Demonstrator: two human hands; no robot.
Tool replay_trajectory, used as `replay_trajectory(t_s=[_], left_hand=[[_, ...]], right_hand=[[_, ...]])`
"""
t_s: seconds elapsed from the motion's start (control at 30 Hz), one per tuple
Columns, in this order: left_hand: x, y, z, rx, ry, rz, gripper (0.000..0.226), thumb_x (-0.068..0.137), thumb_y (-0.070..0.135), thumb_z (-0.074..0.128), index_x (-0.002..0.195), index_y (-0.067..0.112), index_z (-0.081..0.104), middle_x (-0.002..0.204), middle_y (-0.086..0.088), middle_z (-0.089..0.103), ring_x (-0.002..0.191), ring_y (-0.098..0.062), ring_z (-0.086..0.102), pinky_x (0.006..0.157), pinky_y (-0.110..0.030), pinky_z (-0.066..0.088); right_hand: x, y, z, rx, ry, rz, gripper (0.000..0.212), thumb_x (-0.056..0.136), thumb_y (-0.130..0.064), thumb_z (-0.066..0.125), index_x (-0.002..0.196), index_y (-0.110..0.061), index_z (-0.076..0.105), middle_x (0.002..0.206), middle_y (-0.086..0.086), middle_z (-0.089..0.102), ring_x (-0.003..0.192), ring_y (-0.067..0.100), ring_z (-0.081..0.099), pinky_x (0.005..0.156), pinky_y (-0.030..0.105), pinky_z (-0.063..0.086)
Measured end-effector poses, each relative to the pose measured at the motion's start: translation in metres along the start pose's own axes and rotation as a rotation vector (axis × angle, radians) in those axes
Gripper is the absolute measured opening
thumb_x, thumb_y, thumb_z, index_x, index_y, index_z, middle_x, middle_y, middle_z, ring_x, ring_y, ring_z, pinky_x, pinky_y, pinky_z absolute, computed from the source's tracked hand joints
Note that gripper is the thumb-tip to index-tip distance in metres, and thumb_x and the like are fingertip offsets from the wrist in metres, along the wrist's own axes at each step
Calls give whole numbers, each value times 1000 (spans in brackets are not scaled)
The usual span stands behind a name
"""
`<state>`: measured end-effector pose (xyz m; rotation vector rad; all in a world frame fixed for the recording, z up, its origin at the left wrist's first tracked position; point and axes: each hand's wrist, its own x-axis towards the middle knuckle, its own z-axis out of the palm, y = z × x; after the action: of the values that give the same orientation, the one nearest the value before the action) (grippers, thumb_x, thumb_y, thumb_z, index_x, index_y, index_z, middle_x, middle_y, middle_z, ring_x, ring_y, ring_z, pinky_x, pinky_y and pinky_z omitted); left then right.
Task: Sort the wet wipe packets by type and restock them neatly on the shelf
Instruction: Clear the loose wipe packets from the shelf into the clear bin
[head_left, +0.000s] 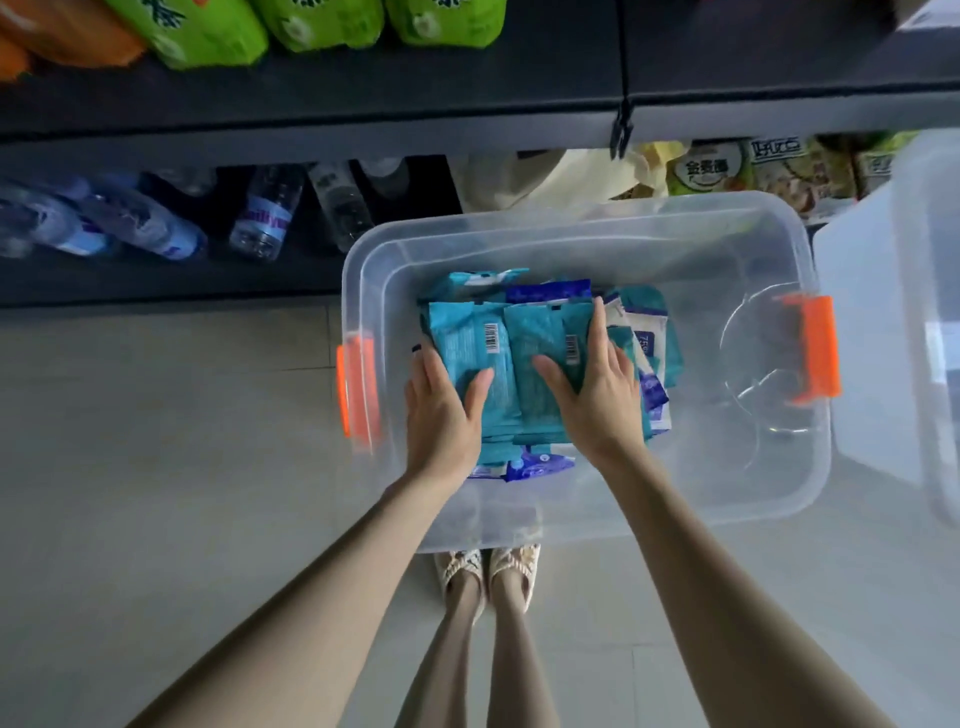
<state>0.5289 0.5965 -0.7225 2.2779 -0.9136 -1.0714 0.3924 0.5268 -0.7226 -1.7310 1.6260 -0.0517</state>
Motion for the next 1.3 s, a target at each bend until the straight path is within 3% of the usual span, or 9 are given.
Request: replay_trajectory(t_s=[0.1,0.17,0.23,0.3,0.37,0.43,0.63,1.0,1.3], left_hand=[[-5,1,-7,20,-116,-13,75,96,43,43,151,9,6,158,-8,13,143,-22,18,115,-33,19],[-6,6,-20,57,-225,-29,72,96,41,46,151,12,10,157,-5,19,139,-21,30,109,-31,33],[-12,18,-37,132,-311,-62,58,97,34,48,145,12,24,144,-7,41,118,-22,53,87,-25,46],[-23,36,-57,247,-373,-45,46,98,28,49,137,7,37,110,-8,59,86,-20,59,68,-24,48],[-39,58,-78,341,-432,18,43,97,27,51,132,2,46,101,-8,60,84,-20,60,74,-31,51],[-57,89,-100,426,-448,98,39,96,27,53,129,5,51,111,-10,65,91,-22,65,85,-37,53],[-112,218,-158,462,-225,337,36,95,26,53,126,8,54,114,-12,67,97,-29,64,84,-38,51],[-261,506,-201,390,295,789,21,93,28,57,108,15,63,98,0,68,90,-21,62,77,-40,52],[-300,660,-211,370,493,890,11,92,27,58,98,21,65,82,9,63,80,-16,62,73,-35,53]], right_hand=[[-3,4,-9,-99,-86,26,84,92,-60,42,152,-26,-5,153,2,32,136,28,32,108,48,32],[-3,1,-19,-134,-175,52,83,92,-57,45,152,-25,-4,155,2,29,134,31,37,105,51,37],[-5,-6,-35,-161,-255,74,78,93,-49,50,153,-21,7,153,6,32,129,33,43,102,50,40],[-12,-20,-59,-224,-309,51,66,95,-39,52,149,-15,23,149,10,39,128,32,44,103,43,41],[-25,-37,-90,-240,-326,26,54,96,-32,52,144,-13,37,141,13,47,126,31,47,97,38,40],[-40,-54,-127,-207,-310,11,47,95,-29,54,138,-13,47,136,13,53,123,31,49,95,37,41],[-88,-104,-271,-165,-115,-186,30,93,-24,55,118,-9,59,117,18,63,105,37,59,87,44,51],[-162,-139,-596,-267,246,-622,32,93,-26,53,123,-16,57,119,10,63,108,33,57,90,44,48],[-176,-158,-767,-185,480,-788,25,92,-23,54,113,-14,61,111,8,66,104,32,59,87,44,49]])
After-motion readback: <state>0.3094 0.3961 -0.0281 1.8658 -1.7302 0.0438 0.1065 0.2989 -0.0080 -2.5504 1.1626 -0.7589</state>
